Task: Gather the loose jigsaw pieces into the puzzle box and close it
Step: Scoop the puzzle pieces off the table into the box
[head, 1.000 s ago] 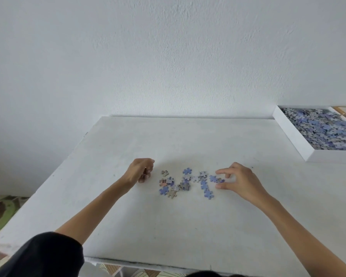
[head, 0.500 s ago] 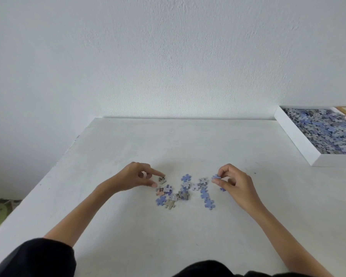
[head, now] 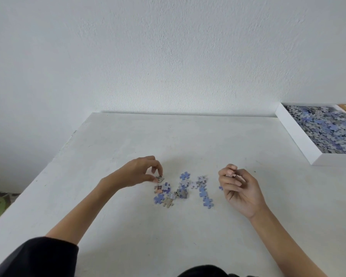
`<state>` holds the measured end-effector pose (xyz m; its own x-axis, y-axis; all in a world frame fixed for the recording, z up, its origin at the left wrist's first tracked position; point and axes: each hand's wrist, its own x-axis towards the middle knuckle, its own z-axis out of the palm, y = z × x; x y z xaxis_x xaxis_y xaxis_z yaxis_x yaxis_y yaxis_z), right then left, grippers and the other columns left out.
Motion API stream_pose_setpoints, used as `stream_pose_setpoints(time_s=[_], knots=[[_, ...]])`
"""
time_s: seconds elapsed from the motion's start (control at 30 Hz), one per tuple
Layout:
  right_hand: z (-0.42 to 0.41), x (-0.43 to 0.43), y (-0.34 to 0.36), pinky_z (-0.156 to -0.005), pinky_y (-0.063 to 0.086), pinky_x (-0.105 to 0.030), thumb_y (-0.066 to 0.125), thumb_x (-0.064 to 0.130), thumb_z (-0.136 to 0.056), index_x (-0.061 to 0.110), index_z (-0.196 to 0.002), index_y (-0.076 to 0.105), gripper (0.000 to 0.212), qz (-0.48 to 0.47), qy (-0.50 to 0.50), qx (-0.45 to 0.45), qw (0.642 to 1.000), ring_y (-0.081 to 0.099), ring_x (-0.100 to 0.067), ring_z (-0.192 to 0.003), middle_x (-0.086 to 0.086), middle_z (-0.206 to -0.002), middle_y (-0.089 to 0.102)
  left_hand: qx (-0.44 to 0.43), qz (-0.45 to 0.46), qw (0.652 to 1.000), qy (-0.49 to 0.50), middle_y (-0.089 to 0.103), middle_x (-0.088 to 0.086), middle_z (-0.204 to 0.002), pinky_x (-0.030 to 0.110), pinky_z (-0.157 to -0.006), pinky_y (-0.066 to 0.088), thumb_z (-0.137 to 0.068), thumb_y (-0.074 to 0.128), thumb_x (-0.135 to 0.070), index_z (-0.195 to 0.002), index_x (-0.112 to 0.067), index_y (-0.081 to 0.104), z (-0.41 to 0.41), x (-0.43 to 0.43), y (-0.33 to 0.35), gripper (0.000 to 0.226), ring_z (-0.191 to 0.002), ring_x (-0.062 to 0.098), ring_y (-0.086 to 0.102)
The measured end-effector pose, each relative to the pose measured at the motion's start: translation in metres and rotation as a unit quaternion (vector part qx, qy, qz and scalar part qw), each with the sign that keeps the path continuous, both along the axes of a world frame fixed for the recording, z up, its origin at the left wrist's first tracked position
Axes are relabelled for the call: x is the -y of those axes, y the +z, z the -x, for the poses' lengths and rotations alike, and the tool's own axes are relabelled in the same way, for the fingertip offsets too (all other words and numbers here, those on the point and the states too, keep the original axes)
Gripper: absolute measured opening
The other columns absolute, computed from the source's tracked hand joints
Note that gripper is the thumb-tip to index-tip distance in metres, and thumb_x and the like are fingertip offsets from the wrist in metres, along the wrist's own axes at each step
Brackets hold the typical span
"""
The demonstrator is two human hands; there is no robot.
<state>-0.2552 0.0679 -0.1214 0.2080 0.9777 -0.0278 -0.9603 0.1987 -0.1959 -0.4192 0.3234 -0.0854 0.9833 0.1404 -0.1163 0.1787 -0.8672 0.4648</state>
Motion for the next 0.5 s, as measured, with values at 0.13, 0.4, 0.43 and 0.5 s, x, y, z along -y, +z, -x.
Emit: stream_pose_setpoints(time_s=[0.13,0.4,0.43,0.5], knots=[[-0.002,-0.001,-0.001,-0.052,0.048,-0.027,0.044,0.002,-0.084,-0.001,-0.079,0.059,0.016,0.013,-0.017,-0.033,0.999,0.056,-0.023,-0.064,-0.016,-0.085,0.059,-0.015,-0.020,0.999,-0.026,0.043,-0.017,-0.097,0.014,-0.063,0.036,-0.081,0.069,-0.029,-0.087,-0.032,0.049,-0.002,-0.003,0.004,0.021,-0.068,0.002,0.045],[-0.009,-0.006,-0.002,-0.051,0.049,-0.026,0.052,0.007,-0.088,0.000,-0.074,0.060,0.018,0.031,-0.026,-0.018,0.999,0.057,-0.021,-0.058,-0.014,-0.080,0.061,0.077,0.260,0.962,0.038,0.053,-0.006,-0.080,0.021,-0.056,0.037,-0.088,0.057,-0.013,-0.094,-0.027,0.051,0.005,0.009,-0.006,0.016,-0.057,0.009,0.038],[-0.009,-0.006,0.001,-0.048,0.049,-0.025,0.058,0.005,-0.084,0.002,-0.071,0.060,0.014,0.040,-0.028,-0.011,0.999,0.055,-0.020,-0.056,-0.012,-0.075,0.060,0.084,0.335,0.937,0.052,0.048,-0.003,-0.079,0.017,-0.051,0.034,-0.087,0.055,-0.015,-0.101,-0.020,0.053,0.004,0.014,-0.002,0.015,-0.054,0.009,0.036],[-0.007,-0.006,0.006,-0.042,0.046,-0.021,0.074,0.002,-0.069,0.006,-0.061,0.055,0.021,0.082,-0.050,0.003,0.995,0.052,-0.016,-0.050,-0.007,-0.065,0.056,0.080,0.529,0.839,0.096,0.039,0.002,-0.073,0.013,-0.038,0.024,-0.081,0.057,-0.012,-0.094,-0.009,0.055,0.002,0.021,0.004,0.013,-0.046,0.007,0.026]])
